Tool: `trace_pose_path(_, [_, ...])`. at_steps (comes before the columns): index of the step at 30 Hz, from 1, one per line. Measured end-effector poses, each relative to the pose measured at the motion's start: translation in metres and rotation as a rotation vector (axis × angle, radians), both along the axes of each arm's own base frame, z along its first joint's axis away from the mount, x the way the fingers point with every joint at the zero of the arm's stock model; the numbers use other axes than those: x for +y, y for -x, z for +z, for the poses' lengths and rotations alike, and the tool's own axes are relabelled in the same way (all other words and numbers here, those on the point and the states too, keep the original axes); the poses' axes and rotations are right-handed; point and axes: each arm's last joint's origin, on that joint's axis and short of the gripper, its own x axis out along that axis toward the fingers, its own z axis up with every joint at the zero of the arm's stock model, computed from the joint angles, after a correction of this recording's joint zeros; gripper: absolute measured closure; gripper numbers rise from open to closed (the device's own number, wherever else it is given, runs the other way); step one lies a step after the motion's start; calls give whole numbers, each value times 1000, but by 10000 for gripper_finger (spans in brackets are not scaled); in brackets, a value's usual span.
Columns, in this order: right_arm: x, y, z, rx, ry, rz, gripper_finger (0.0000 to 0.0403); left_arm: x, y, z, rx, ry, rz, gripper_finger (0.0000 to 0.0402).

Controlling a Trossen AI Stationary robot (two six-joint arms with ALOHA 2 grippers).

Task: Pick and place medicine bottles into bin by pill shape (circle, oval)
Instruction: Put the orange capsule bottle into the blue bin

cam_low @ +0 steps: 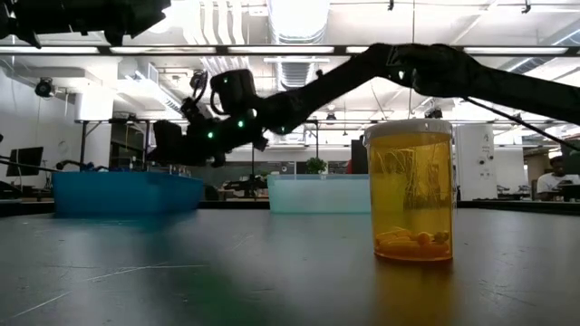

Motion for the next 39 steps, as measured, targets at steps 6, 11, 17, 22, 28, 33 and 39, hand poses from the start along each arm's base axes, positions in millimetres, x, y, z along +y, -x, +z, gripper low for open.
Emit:
trace_pose_path(6, [7,10,54,89,82,30,165,0,0,0,2,1,0,160])
trace_pose_path(11, [16,37,110,261,139,72,174,0,0,-1,4,5,-1,160])
trace_pose_path(17, [23,89,167,492,102,97,183,0,0,-1,4,6,-1,160])
trace_pose_path(22, [26,131,190,668,-100,30,183,2,-3,-2,12,12,-1,160])
trace_pose_path(28, [25,157,194,808,-273,-99,184,5,-7,-3,21,13,1,160])
trace_pose_path(33, [19,158,188,845,-230,-234,184,8,-11,-4,25,14,1,160])
trace_pose_path(39, [-1,157,168,895,-238,-281,184,11,-15,-6,36,20,2,160])
